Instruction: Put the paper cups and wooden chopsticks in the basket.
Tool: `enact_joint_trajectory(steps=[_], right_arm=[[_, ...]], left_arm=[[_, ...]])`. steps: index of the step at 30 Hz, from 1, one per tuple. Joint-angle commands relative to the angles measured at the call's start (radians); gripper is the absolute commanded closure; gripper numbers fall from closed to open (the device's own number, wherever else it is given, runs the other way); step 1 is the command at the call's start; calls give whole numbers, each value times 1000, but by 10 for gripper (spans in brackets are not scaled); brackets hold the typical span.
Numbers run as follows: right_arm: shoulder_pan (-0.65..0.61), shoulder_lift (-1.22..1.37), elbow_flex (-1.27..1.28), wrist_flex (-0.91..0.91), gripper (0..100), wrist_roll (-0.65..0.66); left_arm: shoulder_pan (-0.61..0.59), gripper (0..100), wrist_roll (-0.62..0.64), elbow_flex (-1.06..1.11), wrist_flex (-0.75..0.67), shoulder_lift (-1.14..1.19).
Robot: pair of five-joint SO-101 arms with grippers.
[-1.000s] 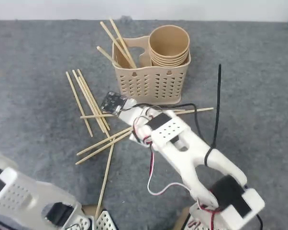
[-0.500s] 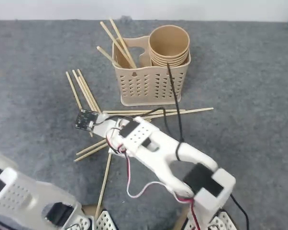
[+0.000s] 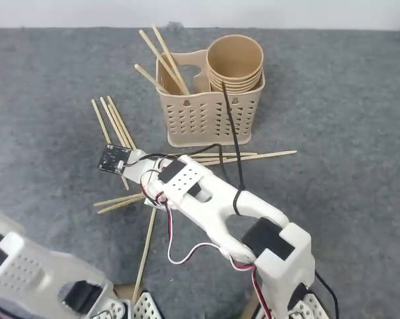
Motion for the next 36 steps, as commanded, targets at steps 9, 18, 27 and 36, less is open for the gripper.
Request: enact_joint_trajectory(steps=[9,18,27,36], right_arm=[[-16,-67,-140,364,992,-15],[-13,-518,-149,503,992,-15],[61,-886,-147,446,992,-98],[185,-1024,-147,274,992,-282]], left_arm=[[9,989,-5,2,35,-46],[3,989,-5,15,35,-44],[12,989,-5,50,35,-57],[14,989,-3,62,38,-137]])
